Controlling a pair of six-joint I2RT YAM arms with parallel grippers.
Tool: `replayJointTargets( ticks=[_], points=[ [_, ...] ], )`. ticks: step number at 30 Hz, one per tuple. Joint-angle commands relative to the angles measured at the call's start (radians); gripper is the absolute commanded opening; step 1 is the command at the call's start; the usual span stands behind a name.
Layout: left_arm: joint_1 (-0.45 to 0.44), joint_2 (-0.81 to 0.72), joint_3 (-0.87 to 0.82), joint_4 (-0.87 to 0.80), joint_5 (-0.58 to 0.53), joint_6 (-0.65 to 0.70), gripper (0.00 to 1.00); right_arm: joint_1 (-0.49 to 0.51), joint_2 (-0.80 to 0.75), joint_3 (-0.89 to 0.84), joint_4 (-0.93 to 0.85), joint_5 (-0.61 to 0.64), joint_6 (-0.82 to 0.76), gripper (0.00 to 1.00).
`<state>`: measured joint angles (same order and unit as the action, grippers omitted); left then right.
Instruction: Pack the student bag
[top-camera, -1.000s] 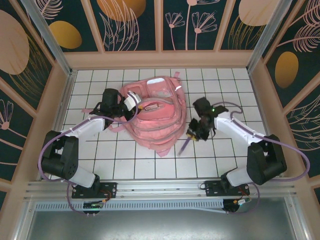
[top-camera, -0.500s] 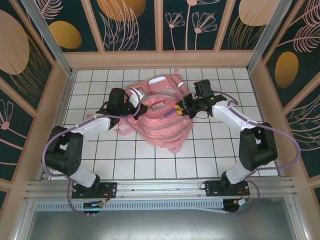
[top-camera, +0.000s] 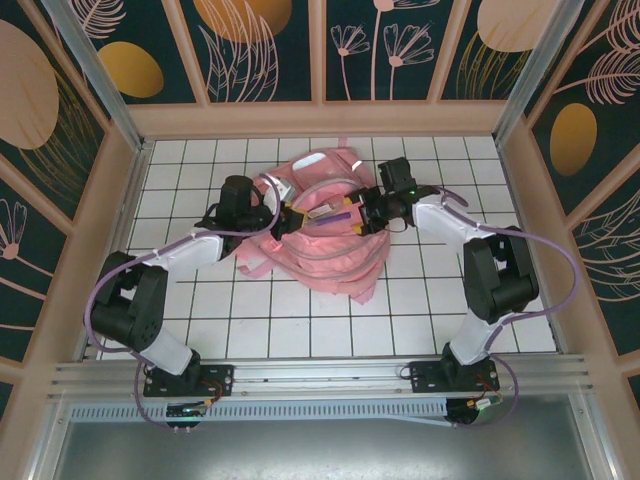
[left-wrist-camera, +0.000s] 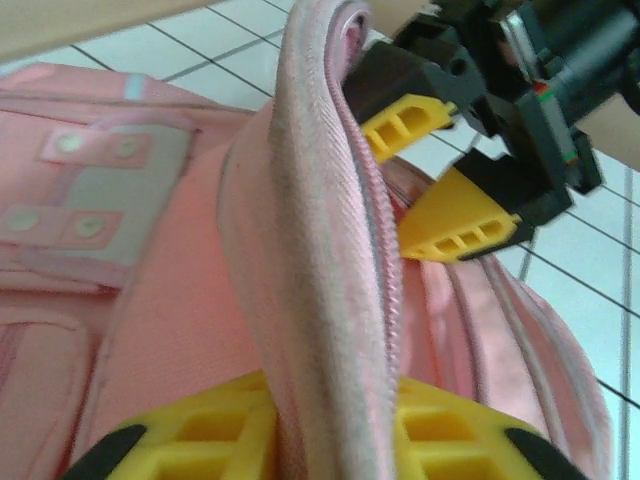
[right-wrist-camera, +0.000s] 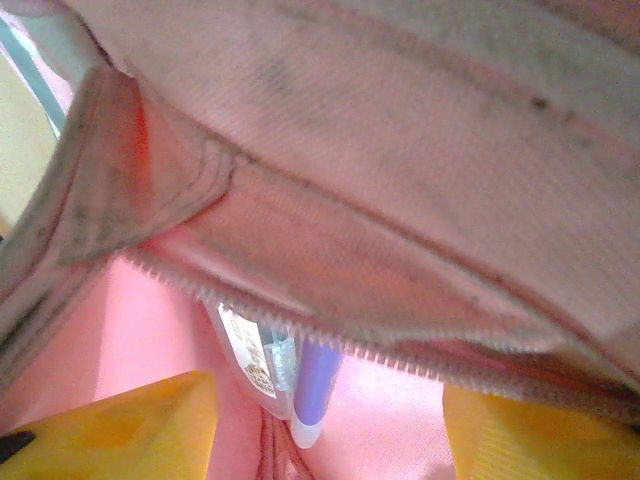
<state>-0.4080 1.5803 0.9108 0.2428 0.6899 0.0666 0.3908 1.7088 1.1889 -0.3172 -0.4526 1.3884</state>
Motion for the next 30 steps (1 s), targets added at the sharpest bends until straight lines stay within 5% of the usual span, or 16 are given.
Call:
replayJointTargets(
  ticks=[1,5,10,18,21,26,30],
  points=[
    [-0.005,-0.03,0.128,-0.151,0.156,0.243,0.29,-0.058,-0.095,-0.023,-0.126,0.057,-0.102,0.62],
    [-0.004,-0.069,0.179,-0.355,0.18,0.577,0.38,-0.136,-0.163,-0.071,-0.227,0.065,-0.232,0.62],
    [0.009,-0.15,0.122,-0.231,0.131,0.678,0.5,-0.188,-0.192,-0.081,-0.293,0.066,-0.406,0.62],
    [0.064,-0.07,0.101,-0.529,-0.185,1.146,0.57,-0.193,-0.111,-0.101,-0.168,-0.099,-0.469,0.57],
    [0.07,0.006,0.099,-0.459,-0.234,1.153,0.56,-0.193,-0.044,-0.063,-0.131,-0.126,-0.493,0.49],
    [0.054,0.179,0.174,-0.359,0.007,1.094,0.48,-0.2,0.097,0.034,-0.107,-0.102,-0.589,0.19],
    [-0.011,0.192,0.131,-0.365,0.031,1.126,0.47,-0.206,0.18,0.102,-0.056,-0.147,-0.626,0.08]
  ],
)
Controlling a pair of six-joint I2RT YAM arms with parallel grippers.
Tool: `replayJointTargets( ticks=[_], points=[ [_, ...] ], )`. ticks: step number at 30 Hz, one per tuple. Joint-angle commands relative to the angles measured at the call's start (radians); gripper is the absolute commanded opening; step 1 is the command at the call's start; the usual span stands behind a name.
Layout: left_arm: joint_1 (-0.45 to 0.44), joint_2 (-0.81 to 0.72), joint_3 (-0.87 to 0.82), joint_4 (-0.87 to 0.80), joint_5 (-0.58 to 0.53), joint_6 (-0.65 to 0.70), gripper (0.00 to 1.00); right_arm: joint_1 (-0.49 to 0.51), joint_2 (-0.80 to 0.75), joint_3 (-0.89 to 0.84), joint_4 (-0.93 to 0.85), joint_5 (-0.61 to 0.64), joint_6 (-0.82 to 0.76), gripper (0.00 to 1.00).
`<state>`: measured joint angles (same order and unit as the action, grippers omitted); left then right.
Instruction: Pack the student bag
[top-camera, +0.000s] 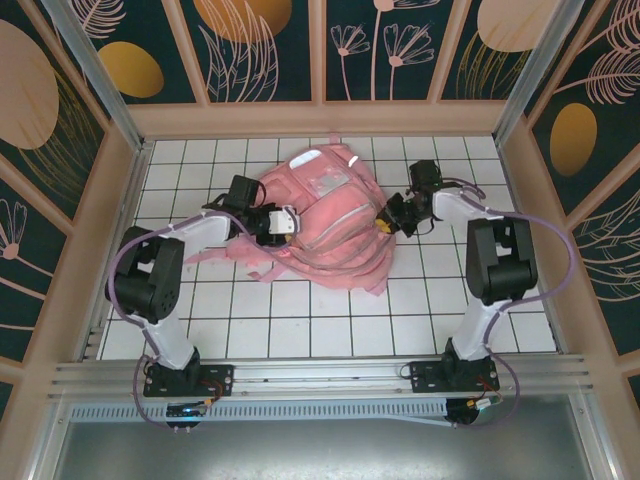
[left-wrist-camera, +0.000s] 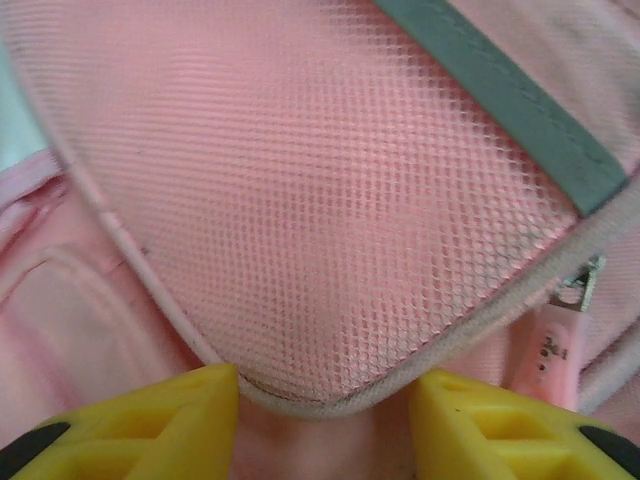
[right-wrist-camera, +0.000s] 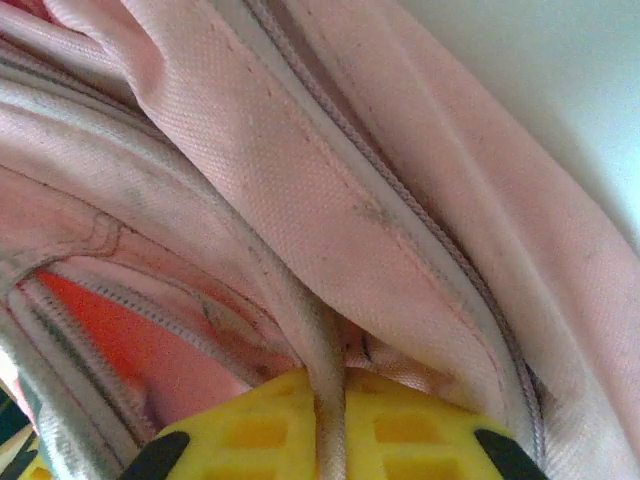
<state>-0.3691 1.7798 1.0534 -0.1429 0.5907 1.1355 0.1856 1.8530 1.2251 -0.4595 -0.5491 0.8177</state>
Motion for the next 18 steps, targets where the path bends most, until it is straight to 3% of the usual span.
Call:
replayJointTargets(
  ticks=[1,8,15,18],
  points=[
    [-0.058,-0.02,-0.046,0.033,0.15,0.053,0.47,0.0,0.062,0.091,0.091,-0.057,-0.069,0.07],
    [-0.119,-0.179,-0.213,0.007,0.189,0.006,0.41,-0.012,0.227,0.321,0.064,-0.123,-0.171,0.04],
    [-0.141,-0.307,-0.149,-0.121,0.053,-0.024,0.41,-0.023,0.302,0.429,0.109,-0.136,-0.244,0.15],
    [-0.14,-0.334,-0.095,-0.132,-0.08,-0.027,0.42,-0.03,0.255,0.423,0.114,-0.071,-0.29,0.25]
  ],
)
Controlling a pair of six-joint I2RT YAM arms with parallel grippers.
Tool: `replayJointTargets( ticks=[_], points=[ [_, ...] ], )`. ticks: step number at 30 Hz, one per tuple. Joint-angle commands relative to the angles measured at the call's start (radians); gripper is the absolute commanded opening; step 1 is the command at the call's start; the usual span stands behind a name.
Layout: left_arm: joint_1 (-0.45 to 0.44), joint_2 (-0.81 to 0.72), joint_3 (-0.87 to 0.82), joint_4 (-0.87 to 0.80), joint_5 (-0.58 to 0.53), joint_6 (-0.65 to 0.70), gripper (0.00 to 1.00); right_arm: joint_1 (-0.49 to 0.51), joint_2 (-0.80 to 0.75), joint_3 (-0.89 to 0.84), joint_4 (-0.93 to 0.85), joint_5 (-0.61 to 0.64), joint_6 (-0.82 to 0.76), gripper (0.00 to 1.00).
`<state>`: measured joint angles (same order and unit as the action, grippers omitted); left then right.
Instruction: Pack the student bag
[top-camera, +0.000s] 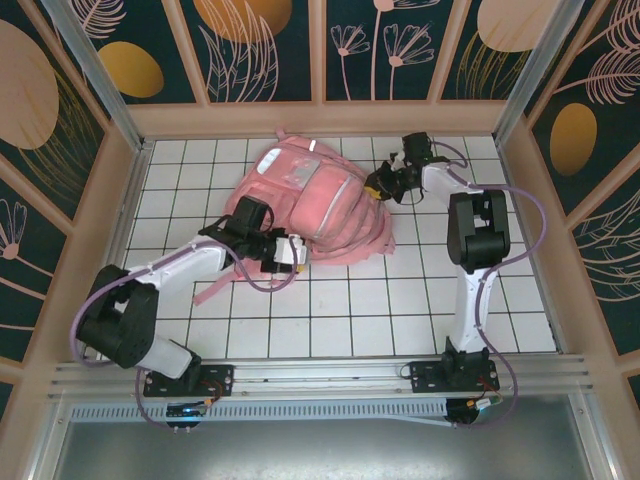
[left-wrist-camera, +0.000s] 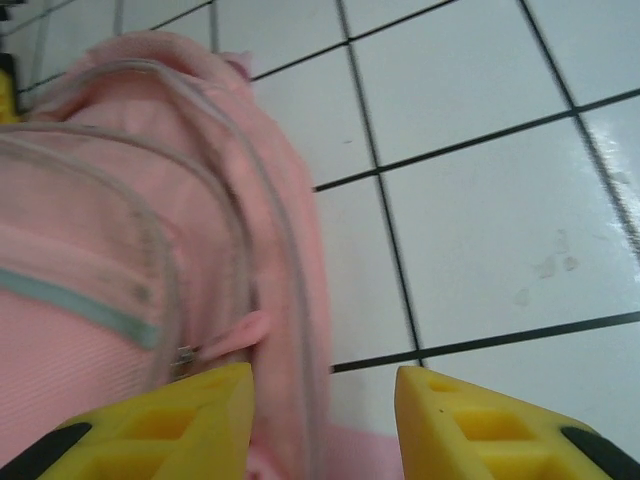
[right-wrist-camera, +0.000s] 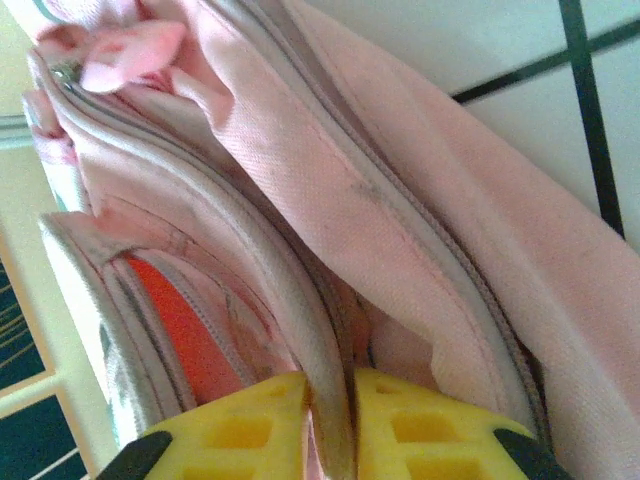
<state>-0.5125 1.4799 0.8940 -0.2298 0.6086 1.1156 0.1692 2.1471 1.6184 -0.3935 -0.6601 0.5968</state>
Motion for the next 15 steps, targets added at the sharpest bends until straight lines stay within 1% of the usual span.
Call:
replayJointTargets(
  ticks=[1,4,7,9,12,15],
  points=[
    [0.006,-0.03,0.072,-0.042,-0.141,0.008,0.43,-0.023,-0.065,0.011,0.057,0.055,-0.079,0.29],
    [0.015,0.055,0.166,-0.044,-0.203,0.029,0.48,-0.054,-0.149,-0.082,0.116,0.037,-0.091,0.39],
    [0.016,0.177,0.274,-0.095,-0.224,0.053,0.45,-0.089,-0.211,-0.175,0.17,0.001,-0.075,0.4],
    [0.016,0.226,0.309,-0.112,-0.234,0.078,0.44,-0.107,-0.241,-0.23,0.2,-0.018,-0.051,0.41],
    [0.016,0.292,0.339,-0.142,-0.223,0.097,0.46,-0.122,-0.282,-0.289,0.227,-0.043,-0.037,0.45],
    [0.016,0.312,0.351,-0.179,-0.199,0.11,0.49,-0.128,-0.298,-0.289,0.169,-0.07,-0.086,0.55]
  ],
)
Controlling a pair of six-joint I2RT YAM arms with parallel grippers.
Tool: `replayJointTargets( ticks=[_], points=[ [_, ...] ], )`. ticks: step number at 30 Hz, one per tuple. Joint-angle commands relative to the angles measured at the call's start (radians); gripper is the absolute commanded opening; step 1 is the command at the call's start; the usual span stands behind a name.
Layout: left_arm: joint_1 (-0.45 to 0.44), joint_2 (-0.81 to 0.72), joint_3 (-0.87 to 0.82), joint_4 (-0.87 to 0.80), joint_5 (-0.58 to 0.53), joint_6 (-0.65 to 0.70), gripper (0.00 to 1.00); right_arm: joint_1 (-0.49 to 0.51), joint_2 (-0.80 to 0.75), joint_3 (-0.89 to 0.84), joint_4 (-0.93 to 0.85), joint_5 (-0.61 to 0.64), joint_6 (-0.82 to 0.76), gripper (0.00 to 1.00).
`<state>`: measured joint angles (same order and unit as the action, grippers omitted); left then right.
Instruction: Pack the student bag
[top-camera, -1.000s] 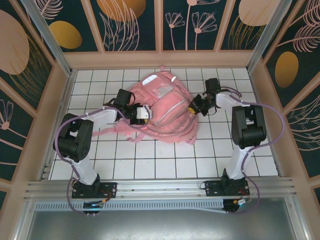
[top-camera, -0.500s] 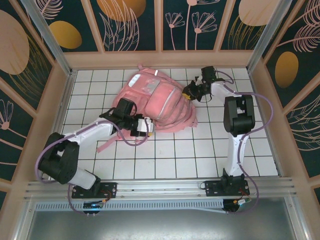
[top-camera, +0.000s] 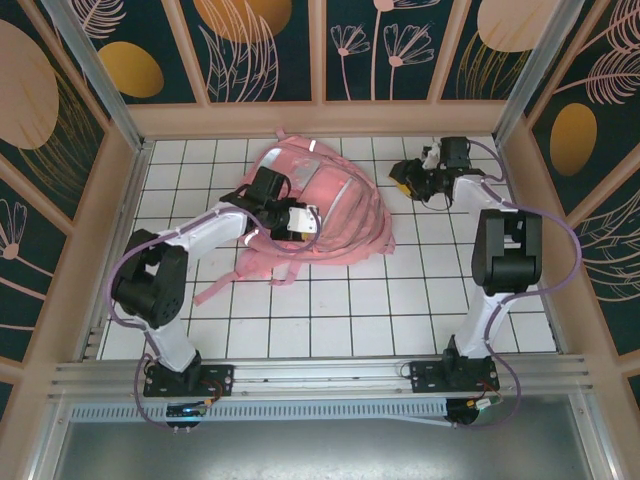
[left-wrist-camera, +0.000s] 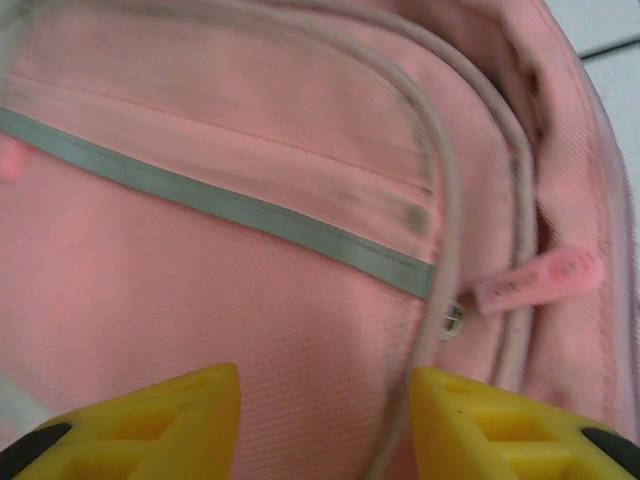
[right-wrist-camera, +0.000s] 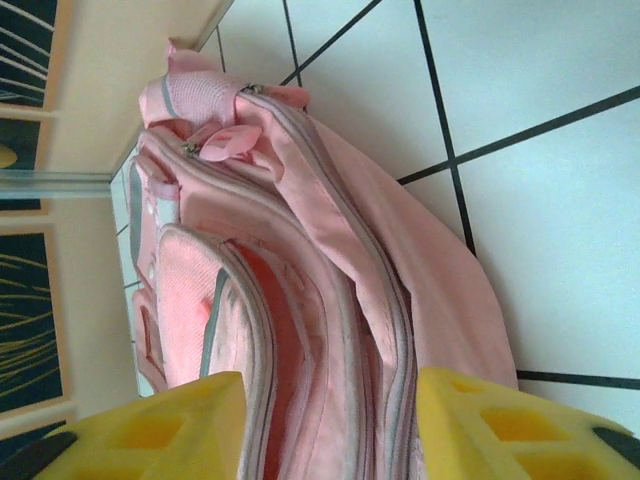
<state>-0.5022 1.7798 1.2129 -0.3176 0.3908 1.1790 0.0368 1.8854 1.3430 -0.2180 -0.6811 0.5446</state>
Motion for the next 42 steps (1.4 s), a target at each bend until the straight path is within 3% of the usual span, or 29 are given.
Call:
replayJointTargets(
  ticks=[1,7,15,17,18,22,24,26,30,34,39,42],
  points=[
    [0.005,0.012,0.034,-0.098,0.023,0.041,0.5,0.006,-0.042,-0.01,-0.028,-0.048,-0.051,0.56],
    [0.006,0.031,-0.008,-0.032,-0.021,-0.001,0.49,0.0,-0.068,0.001,-0.11,-0.037,-0.128,0.6],
    [-0.008,0.103,0.004,0.091,-0.117,-0.047,0.46,0.003,-0.112,-0.068,-0.029,-0.043,-0.074,0.62],
    [-0.015,0.107,-0.007,0.088,-0.117,-0.035,0.46,0.015,-0.154,-0.138,0.039,-0.075,-0.067,0.68],
    [-0.015,0.109,-0.016,0.091,-0.107,-0.033,0.45,0.026,-0.184,-0.189,0.093,-0.103,-0.07,0.77],
    [-0.016,0.126,0.012,0.038,-0.065,-0.076,0.03,0.111,-0.357,-0.413,0.283,-0.041,-0.24,0.91],
    [-0.015,0.121,0.048,0.0,-0.008,-0.12,0.0,0.19,-0.462,-0.533,0.384,0.042,-0.403,0.91],
    [-0.015,0.087,0.037,0.032,0.05,-0.187,0.0,0.267,-0.541,-0.641,0.481,0.101,-0.568,0.88],
    [-0.016,0.025,0.027,0.075,0.144,-0.322,0.0,0.412,-0.563,-0.721,0.564,0.15,-0.798,0.6],
    [-0.015,0.014,0.041,0.091,0.188,-0.437,0.0,0.55,-0.514,-0.754,0.709,0.317,-0.882,0.58],
    [-0.016,0.036,0.048,0.092,0.211,-0.5,0.0,0.63,-0.426,-0.829,0.981,0.529,-0.857,0.48],
    [-0.016,0.053,0.047,0.101,0.215,-0.54,0.0,0.68,-0.369,-0.815,1.02,0.64,-0.854,0.45]
  ],
)
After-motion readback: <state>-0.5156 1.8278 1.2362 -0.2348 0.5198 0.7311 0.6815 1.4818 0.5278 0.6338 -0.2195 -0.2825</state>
